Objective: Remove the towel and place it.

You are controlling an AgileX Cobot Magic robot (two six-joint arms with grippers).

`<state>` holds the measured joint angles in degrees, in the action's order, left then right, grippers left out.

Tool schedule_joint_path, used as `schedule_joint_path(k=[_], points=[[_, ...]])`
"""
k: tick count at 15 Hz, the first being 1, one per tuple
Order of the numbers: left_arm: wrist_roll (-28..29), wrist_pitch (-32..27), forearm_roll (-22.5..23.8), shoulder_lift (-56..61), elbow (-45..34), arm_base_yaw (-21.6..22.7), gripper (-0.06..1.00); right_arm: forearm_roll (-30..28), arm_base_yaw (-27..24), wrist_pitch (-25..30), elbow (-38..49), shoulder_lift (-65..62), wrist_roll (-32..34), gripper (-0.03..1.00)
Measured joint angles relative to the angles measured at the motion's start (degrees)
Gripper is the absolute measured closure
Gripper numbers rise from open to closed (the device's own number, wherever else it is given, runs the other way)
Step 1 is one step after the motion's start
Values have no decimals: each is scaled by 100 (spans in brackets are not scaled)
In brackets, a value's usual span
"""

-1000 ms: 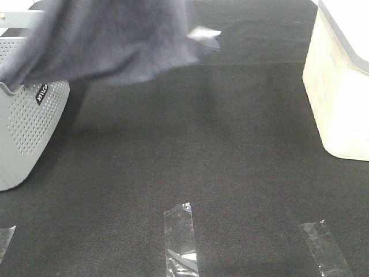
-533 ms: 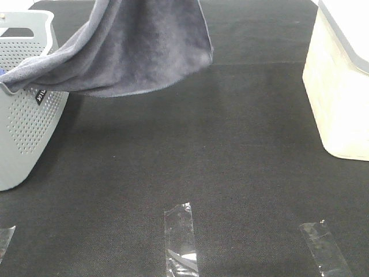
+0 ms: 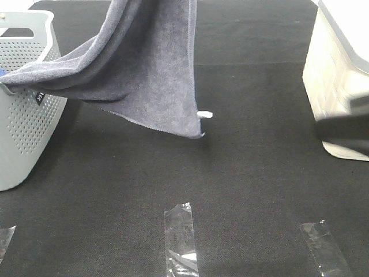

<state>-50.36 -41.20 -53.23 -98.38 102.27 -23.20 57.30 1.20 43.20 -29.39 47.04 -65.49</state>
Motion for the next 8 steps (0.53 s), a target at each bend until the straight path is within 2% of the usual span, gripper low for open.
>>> schedule_joint_path(k=[2, 4, 6, 8], points=[[0, -46, 0, 0, 0, 0, 94, 1444, 0, 46, 0, 1008, -1805, 27], [0, -46, 0, 0, 0, 0, 94, 2630, 183, 350, -6, 2011, -3392, 27], [0, -52, 0, 0, 0, 0, 94, 3547, 716, 395, -80, 2888, -4395, 27], [0, -52, 0, 0, 0, 0, 94, 4079, 1157, 126, -304, 3667, -4853, 27]])
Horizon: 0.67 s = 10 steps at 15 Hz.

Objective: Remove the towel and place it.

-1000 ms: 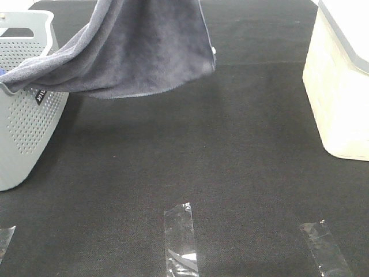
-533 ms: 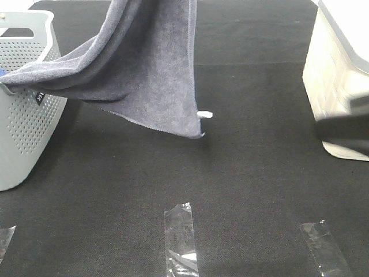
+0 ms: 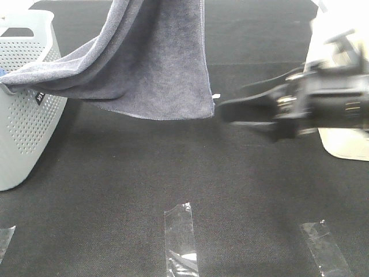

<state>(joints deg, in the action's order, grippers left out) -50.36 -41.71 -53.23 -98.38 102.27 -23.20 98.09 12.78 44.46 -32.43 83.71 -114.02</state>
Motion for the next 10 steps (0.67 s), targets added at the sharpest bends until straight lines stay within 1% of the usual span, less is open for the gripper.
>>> schedule_joint_path(k=[1, 5, 8, 10], points=[[0, 0, 0, 0, 0, 0, 94, 57, 69, -166, -115, 321, -115, 27], [0, 0, 0, 0, 0, 0, 94, 120, 86, -521, -521, 1238, -178, 27], [0, 0, 0, 0, 0, 0, 94, 126, 86, -550, -716, 1524, -275, 27], [0, 0, 0, 0, 0, 0, 94, 155, 86, -447, -1008, 1833, -441, 27]])
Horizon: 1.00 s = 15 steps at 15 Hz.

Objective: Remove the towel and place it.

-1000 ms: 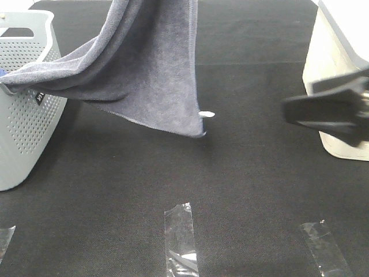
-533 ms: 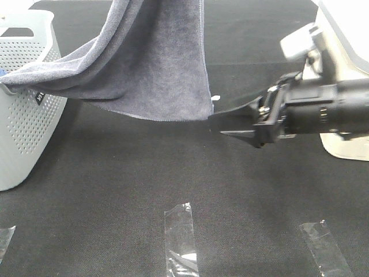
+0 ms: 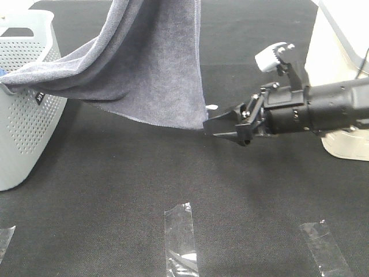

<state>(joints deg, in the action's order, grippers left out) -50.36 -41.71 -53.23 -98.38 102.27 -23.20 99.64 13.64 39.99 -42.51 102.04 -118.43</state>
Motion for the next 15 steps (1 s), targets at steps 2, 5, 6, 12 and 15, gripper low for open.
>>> schedule_joint_path(k=[2, 5, 6, 12, 15], points=[[0, 0, 0, 0, 0, 0, 94, 6, 0, 149, -252, 246, -52, 27], [0, 0, -6, 0, 0, 0, 94, 6, 0, 298, -567, 516, -97, 27], [0, 0, -6, 0, 0, 0, 94, 6, 0, 309, -636, 539, -97, 27], [0, 0, -6, 0, 0, 0, 94, -126, 0, 384, -688, 584, -97, 59], [0, 23, -6, 0, 0, 0, 94, -327, 0, 384, -688, 584, 63, 87]])
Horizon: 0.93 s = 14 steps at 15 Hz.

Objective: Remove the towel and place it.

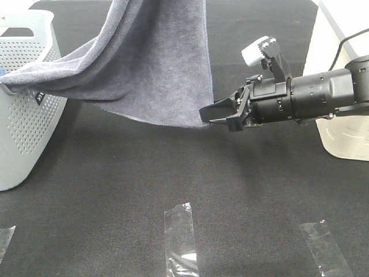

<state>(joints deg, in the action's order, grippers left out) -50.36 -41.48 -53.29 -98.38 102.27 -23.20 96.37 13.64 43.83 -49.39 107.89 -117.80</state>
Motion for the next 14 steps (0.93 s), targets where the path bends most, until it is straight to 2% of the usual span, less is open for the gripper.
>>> schedule_joint_path(k=[1, 3, 5, 6, 7, 10, 12, 14], points=[[0, 0, 0, 0, 0, 0, 94, -6, 0, 0, 0, 0, 172, 97], [0, 57, 97, 0, 0, 0, 94, -40, 0, 0, -6, 0, 716, 97], [201, 212, 550, 0, 0, 0, 94, -195, 0, 6, -11, -17, 1759, 97], [544, 292, 905, 11, 0, 0, 94, -544, 0, 6, -92, -86, 2343, 97], [1112, 390, 1473, 11, 0, 6, 94, -1060, 0, 17, -218, -206, 3002, 97], [3019, 223, 3272, 11, 0, 23, 94, -3449, 0, 241, -865, -659, 5861, 97], [3919, -332, 3890, 11, 0, 23, 94, -4950, 0, 539, -1375, -968, 7809, 97], [4372, -882, 4097, -63, 0, 23, 94, -6297, 17, 842, -1816, -1266, 9265, 97]])
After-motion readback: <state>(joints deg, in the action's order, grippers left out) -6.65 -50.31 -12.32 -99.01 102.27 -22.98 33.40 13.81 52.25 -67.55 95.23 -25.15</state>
